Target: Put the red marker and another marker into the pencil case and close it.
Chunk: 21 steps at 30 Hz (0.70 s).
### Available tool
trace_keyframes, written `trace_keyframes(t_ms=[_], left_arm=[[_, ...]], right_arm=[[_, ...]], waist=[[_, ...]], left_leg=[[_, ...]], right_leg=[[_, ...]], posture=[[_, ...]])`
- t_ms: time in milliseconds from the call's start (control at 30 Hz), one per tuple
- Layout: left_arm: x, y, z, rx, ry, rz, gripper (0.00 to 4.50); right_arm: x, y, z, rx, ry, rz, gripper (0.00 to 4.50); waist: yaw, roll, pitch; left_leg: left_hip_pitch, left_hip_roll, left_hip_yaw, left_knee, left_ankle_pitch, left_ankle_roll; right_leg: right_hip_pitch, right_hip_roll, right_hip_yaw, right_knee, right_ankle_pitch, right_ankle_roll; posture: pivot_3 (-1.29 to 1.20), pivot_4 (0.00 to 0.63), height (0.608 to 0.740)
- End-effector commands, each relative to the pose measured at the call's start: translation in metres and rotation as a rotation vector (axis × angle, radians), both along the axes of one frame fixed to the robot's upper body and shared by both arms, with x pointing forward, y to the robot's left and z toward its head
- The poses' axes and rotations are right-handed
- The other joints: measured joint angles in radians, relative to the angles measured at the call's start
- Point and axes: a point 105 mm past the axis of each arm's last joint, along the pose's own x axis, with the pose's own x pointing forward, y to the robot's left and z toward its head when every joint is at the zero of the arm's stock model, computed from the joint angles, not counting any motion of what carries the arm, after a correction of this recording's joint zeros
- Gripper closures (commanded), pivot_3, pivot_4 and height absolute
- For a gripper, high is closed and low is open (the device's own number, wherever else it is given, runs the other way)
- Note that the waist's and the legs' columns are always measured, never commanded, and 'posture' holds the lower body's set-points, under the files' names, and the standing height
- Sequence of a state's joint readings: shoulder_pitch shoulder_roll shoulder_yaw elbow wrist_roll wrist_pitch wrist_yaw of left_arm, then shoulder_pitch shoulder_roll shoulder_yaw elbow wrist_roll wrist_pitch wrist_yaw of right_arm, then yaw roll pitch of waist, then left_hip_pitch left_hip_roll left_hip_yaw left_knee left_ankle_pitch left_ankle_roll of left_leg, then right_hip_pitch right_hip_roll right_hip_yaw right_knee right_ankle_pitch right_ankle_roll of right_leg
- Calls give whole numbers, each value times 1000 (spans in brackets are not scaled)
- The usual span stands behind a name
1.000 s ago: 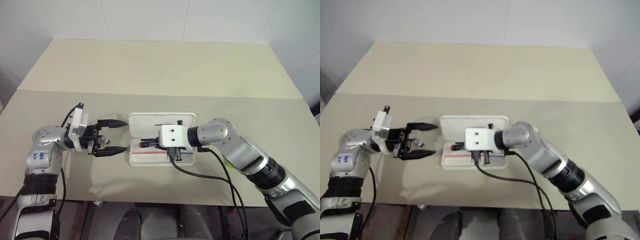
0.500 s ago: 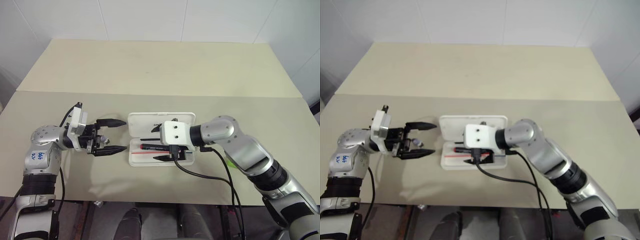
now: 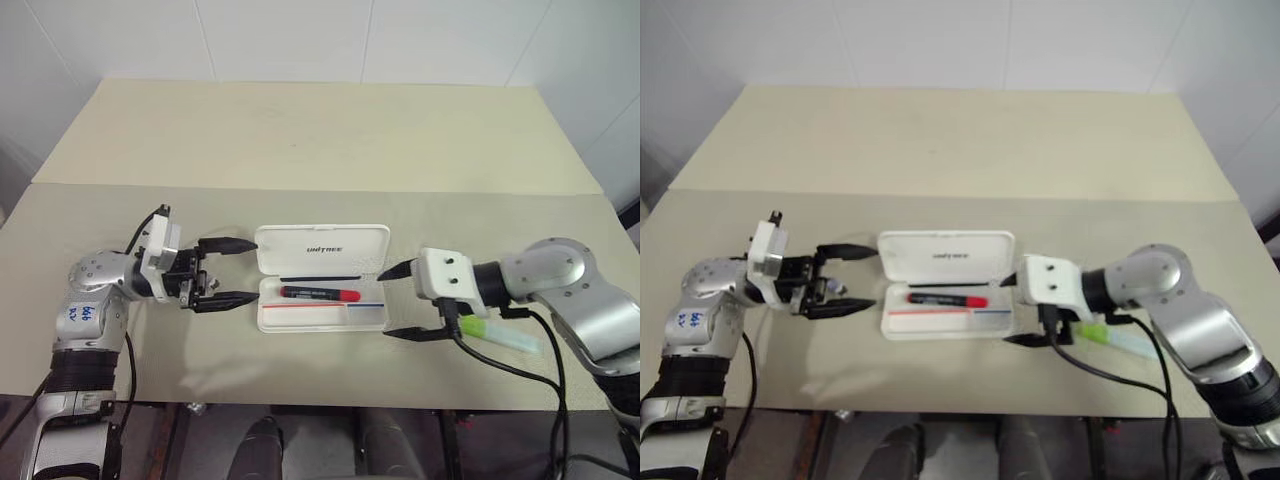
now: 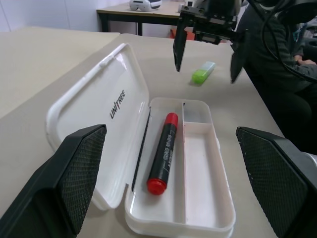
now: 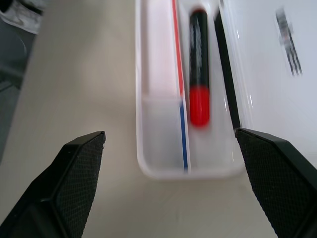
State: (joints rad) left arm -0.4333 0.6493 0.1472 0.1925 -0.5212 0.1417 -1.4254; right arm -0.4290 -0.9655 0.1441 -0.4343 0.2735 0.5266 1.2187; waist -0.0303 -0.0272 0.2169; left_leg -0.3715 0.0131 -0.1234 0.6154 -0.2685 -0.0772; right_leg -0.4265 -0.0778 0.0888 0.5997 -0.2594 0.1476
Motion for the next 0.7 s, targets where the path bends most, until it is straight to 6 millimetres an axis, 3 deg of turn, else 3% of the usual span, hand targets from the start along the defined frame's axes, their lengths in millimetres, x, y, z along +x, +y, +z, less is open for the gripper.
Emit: trace_keyframes(t_ms=[33, 233, 600, 700], left_arm=[[-7, 0, 5, -24, -25, -2, 0], [-8, -5, 2, -35, -11, -9, 0], [-6, -10, 2, -38, -4, -31, 0], [-6, -10, 3, -36, -6, -35, 0]], right_arm=[[5, -38, 0, -40, -8, -166, 49], [-1, -80, -12, -84, 41, -335, 49], [-10, -113, -34, -119, 114, -473, 49], [-6, -118, -39, -118, 114, -521, 699]], waist=[[2, 0, 0], [3, 0, 0], [1, 0, 0], [0, -1, 0]], left_leg=[[0, 0, 0, 0, 0, 0], [0, 0, 1, 1, 0, 0], [0, -1, 3, 9, 0, 0], [0, -1, 5, 12, 0, 0]], right_leg=[[0, 0, 0, 0, 0, 0], [0, 0, 1, 0, 0, 0], [3, 0, 4, -1, -1, -3], [3, 0, 6, -1, -2, -5]], posture=[[0, 150, 740], [0, 150, 740], [0, 150, 740], [0, 150, 740]])
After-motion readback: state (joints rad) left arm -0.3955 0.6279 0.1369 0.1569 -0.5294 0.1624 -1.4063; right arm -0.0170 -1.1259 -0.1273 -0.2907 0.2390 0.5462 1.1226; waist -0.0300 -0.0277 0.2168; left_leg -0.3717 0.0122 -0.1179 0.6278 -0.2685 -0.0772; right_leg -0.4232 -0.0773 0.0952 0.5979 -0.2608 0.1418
